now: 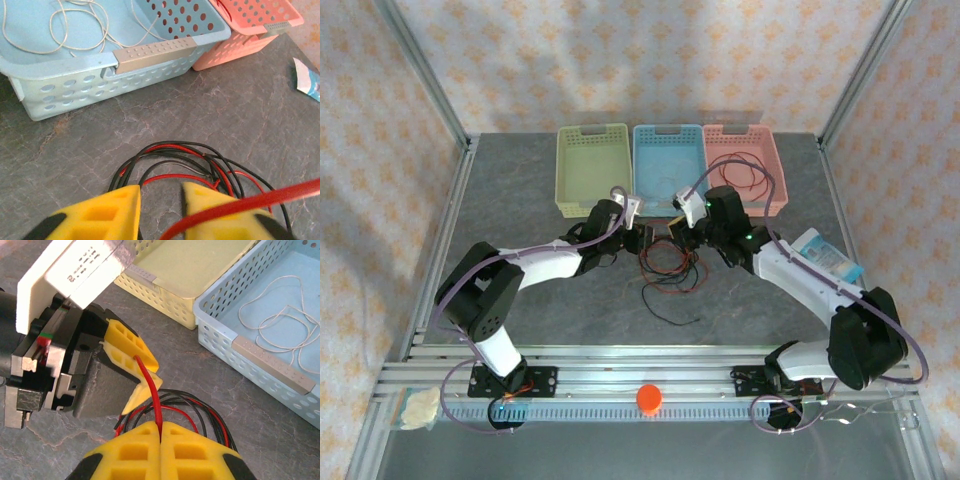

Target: Untangle the cables

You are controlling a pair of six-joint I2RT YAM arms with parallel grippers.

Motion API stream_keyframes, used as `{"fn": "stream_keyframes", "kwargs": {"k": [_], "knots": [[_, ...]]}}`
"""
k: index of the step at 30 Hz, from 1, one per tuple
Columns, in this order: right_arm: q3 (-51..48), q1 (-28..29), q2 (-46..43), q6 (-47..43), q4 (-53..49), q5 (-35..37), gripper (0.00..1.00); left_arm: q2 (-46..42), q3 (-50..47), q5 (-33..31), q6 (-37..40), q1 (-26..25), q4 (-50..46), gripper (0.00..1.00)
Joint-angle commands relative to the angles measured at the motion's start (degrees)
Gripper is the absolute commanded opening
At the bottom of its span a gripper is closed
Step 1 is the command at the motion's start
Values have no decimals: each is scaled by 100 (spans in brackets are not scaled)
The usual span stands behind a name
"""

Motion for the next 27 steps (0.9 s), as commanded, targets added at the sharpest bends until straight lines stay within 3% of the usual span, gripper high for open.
{"fn": "stream_keyframes", "kwargs": {"k": [1, 5, 7, 14, 20, 25, 27], "knots": [[-88, 30, -224, 134, -34, 182, 0, -17, 108, -36, -4, 32, 111, 18], [-70, 30, -352, 194, -36, 305, 0, -208, 103, -62, -53, 32, 24, 1], [-95, 30, -474, 243, 12, 365, 0, -343, 105, -82, -124, 32, -33, 0], [-485, 30, -1264, 573, 471, 989, 51, -1003, 80, 11, -580, 23, -145, 0], [-1076, 30, -2077, 886, 1063, 1833, 64, -1411, 298, -79, -1008, 15, -553, 0], [-1203, 30, -2310, 700, 947, 1268, 66, -1503, 682, -63, -1392, 17, -965, 0], [-1205, 30, -2194, 615, 850, 1098, 72, -1450, 983, -73, -1530, 14, -1305, 0]]}}
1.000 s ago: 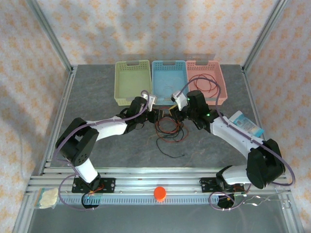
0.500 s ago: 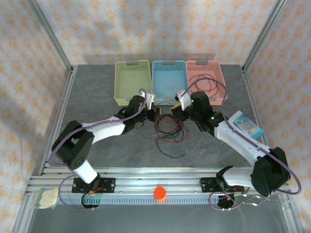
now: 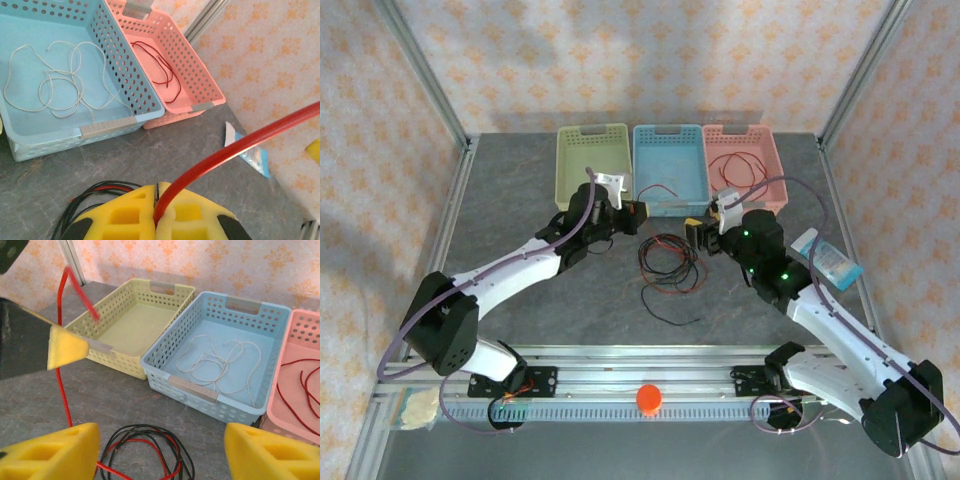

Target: Untangle the cables

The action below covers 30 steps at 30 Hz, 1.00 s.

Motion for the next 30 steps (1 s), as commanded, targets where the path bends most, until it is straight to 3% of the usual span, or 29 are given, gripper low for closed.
{"fn": "stream_keyframes", "kwargs": {"k": [1, 6, 13, 22, 28, 30], "knots": [[-25, 15, 127, -125, 41, -311, 74, -56, 622, -32, -379, 17, -643, 0], [-74, 47, 352, -112, 356, -914, 75, -66, 1164, -158, -423, -1, -1107, 0], [-477, 76, 652, 161, 1576, -939, 68, -109, 1568, -170, -579, -1, -1332, 0], [-314, 190, 1269, 163, 2043, -1363, 66, -93, 1678, -159, -650, -1, -1361, 0], [-264, 207, 1611, 215, 2222, -1399, 59, -77, 1668, -38, -737, -1, -1260, 0], [-203, 216, 1712, 211, 2213, -1452, 52, -29, 1692, 58, -800, 1, -1209, 0]]}}
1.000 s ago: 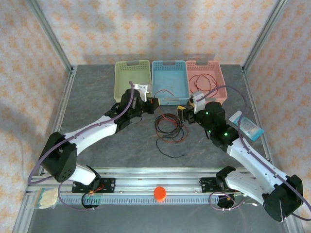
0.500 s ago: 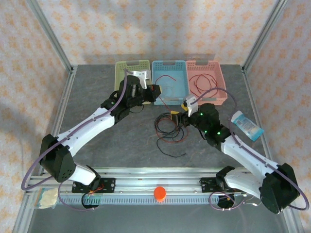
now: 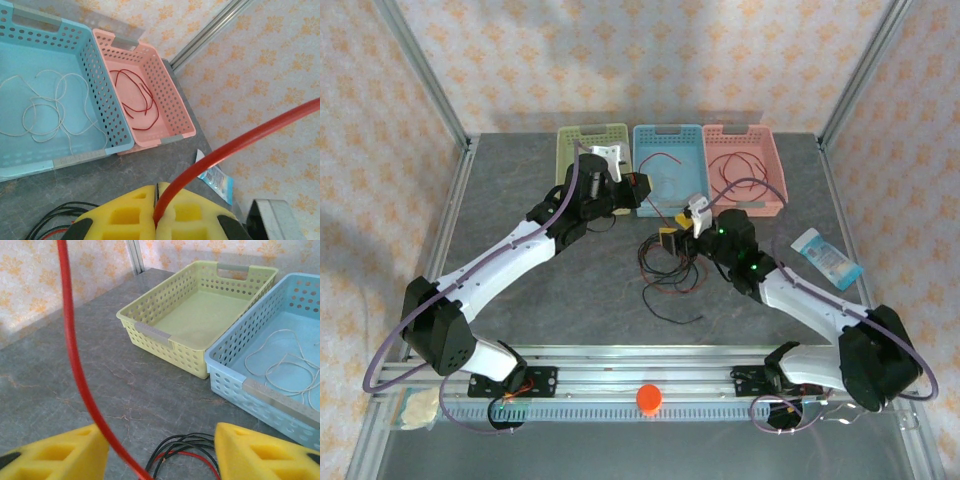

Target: Untangle the cables

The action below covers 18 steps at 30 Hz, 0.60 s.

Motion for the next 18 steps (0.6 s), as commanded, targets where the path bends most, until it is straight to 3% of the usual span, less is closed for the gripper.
{"fn": "stream_keyframes", "kwargs": {"k": [1, 8, 17, 18], "knots": [[200, 41, 148, 24, 274, -128, 49, -8, 231, 220, -181, 1, 58, 0], [195, 64, -4, 45, 162, -77, 25, 57, 250, 141, -255, 8, 104, 0], [304, 108, -538, 97, -546, 91, 4, 152, 42, 10, -350, 63, 246, 0], [320, 108, -612, 136, -621, 117, 2, 161, 22, 24, -352, 70, 272, 6]]}}
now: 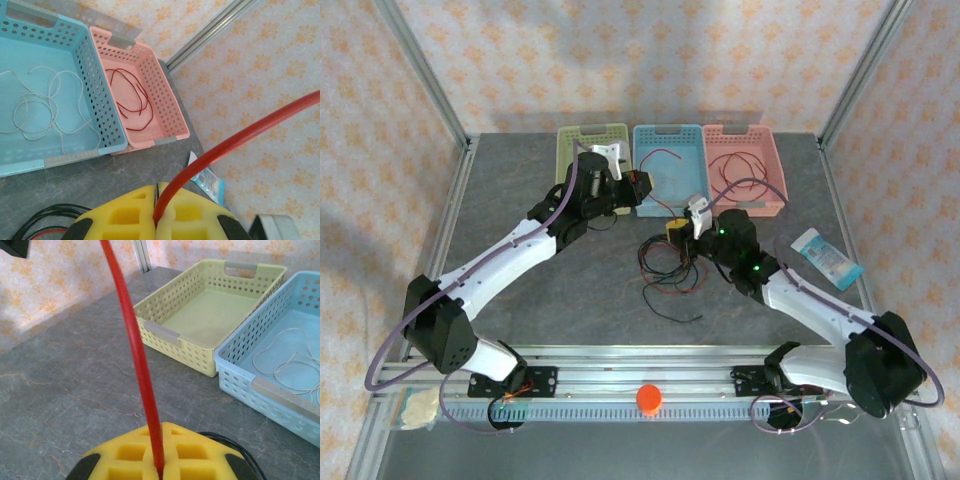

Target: Untangle the cables

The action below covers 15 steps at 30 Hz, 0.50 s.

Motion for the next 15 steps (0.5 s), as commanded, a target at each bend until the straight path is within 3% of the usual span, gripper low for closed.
{"fn": "stream_keyframes", "kwargs": {"k": [1, 3, 9, 15], "knots": [[253, 32, -329, 125, -255, 189, 0, 84, -59, -39, -99, 61, 243, 12], [300, 38, -471, 207, -449, 365, 0, 23, -121, -83, -30, 65, 277, 28], [782, 38, -706, 418, -1523, 1186, 0, -451, -563, -503, 301, 65, 393, 57], [1519, 32, -683, 568, -2554, 2025, 0, -913, -1031, -939, 668, 56, 449, 62]]}}
